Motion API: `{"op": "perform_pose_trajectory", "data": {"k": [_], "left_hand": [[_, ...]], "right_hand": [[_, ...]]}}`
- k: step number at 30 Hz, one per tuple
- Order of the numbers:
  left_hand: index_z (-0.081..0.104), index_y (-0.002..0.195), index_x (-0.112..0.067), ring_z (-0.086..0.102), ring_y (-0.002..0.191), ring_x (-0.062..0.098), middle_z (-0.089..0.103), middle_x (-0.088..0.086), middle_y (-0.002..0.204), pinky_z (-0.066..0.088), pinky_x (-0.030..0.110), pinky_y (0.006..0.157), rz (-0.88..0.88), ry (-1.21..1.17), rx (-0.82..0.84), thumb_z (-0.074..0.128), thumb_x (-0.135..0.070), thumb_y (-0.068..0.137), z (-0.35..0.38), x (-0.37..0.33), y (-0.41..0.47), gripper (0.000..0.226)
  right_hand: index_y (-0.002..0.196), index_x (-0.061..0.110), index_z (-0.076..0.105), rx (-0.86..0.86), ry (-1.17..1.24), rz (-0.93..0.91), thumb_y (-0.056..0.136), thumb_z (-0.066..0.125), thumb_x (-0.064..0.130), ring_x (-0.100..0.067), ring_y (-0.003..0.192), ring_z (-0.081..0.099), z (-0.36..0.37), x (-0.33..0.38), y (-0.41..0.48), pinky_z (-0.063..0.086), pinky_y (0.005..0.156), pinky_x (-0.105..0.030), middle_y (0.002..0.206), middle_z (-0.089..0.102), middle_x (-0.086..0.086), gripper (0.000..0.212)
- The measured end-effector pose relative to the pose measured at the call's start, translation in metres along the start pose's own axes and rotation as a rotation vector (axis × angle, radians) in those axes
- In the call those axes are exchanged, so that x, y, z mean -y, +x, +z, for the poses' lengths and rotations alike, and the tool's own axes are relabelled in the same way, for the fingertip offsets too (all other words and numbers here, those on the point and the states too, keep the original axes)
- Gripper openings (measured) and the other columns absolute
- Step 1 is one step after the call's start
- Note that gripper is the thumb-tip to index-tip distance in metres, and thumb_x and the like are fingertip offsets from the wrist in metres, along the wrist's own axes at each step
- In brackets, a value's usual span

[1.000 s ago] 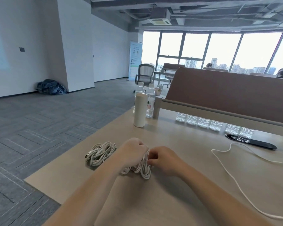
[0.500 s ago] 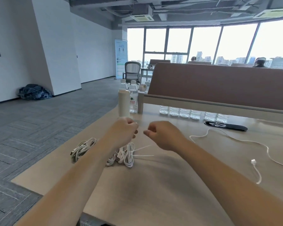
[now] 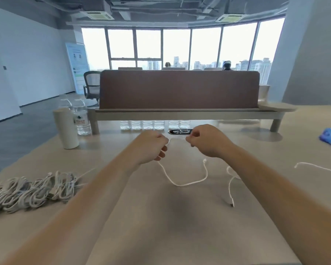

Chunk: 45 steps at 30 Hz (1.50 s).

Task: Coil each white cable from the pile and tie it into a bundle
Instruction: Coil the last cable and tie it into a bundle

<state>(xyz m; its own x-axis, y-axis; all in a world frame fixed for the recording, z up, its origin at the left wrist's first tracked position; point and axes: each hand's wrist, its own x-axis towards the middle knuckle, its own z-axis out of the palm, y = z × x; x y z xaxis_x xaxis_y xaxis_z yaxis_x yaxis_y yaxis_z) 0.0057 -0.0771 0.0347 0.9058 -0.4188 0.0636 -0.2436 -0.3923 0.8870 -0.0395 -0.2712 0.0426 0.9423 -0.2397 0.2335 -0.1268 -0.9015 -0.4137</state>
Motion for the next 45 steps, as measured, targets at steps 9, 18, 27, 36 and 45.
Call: {"op": "perform_pose_trajectory", "data": {"k": [9,18,27,36,45], "left_hand": [[0.067,0.102,-0.001,0.069,0.075,0.024,0.073,0.015,0.097,0.058,0.036,0.075,0.001,0.15,0.225,0.052,-0.017,0.1,0.102,-0.011,0.026,0.022],[0.07,0.083,0.003,0.048,0.068,0.021,0.056,0.012,0.076,0.029,0.031,0.057,0.07,0.448,0.217,0.06,-0.011,0.09,0.164,0.001,0.031,0.018],[0.055,0.136,-0.005,0.047,0.135,0.027,0.047,0.013,0.151,0.036,0.027,0.107,0.06,0.704,0.278,0.044,-0.003,0.098,0.166,0.013,0.041,0.04],[0.068,0.116,0.001,0.062,0.112,0.036,0.064,0.019,0.11,0.041,0.03,0.072,0.084,0.899,0.309,0.049,0.0,0.092,0.128,0.019,0.023,0.031],[0.072,0.079,-0.015,0.055,0.065,0.015,0.065,0.007,0.076,0.037,0.017,0.048,0.01,0.872,0.431,0.05,0.006,0.084,0.076,0.031,-0.001,0.031]], "right_hand": [[0.083,0.025,0.072,0.166,-0.07,0.127,0.089,0.054,0.014,-0.016,0.088,0.062,-0.014,-0.096,-0.035,0.052,0.08,-0.029,0.094,0.068,0.007,0.022],[0.096,0.015,0.076,0.192,0.131,0.133,0.087,0.054,0.004,-0.002,0.068,0.061,-0.011,-0.136,-0.064,0.039,0.051,-0.009,0.091,0.078,0.001,0.026],[0.083,0.021,0.068,0.371,-0.001,-0.013,0.088,0.064,0.013,0.006,0.055,0.053,-0.01,-0.128,-0.058,0.036,0.054,-0.013,0.069,0.067,0.009,0.01],[0.072,0.014,0.062,0.118,0.174,0.19,0.084,0.05,0.004,0.003,0.047,0.052,-0.008,-0.13,-0.053,0.035,0.047,-0.012,0.058,0.069,0.006,0.019],[0.089,0.009,0.062,-0.004,0.378,0.172,0.091,0.051,0.012,-0.01,0.055,0.057,-0.001,-0.106,-0.033,0.048,0.062,-0.029,0.063,0.073,-0.001,0.012]]}}
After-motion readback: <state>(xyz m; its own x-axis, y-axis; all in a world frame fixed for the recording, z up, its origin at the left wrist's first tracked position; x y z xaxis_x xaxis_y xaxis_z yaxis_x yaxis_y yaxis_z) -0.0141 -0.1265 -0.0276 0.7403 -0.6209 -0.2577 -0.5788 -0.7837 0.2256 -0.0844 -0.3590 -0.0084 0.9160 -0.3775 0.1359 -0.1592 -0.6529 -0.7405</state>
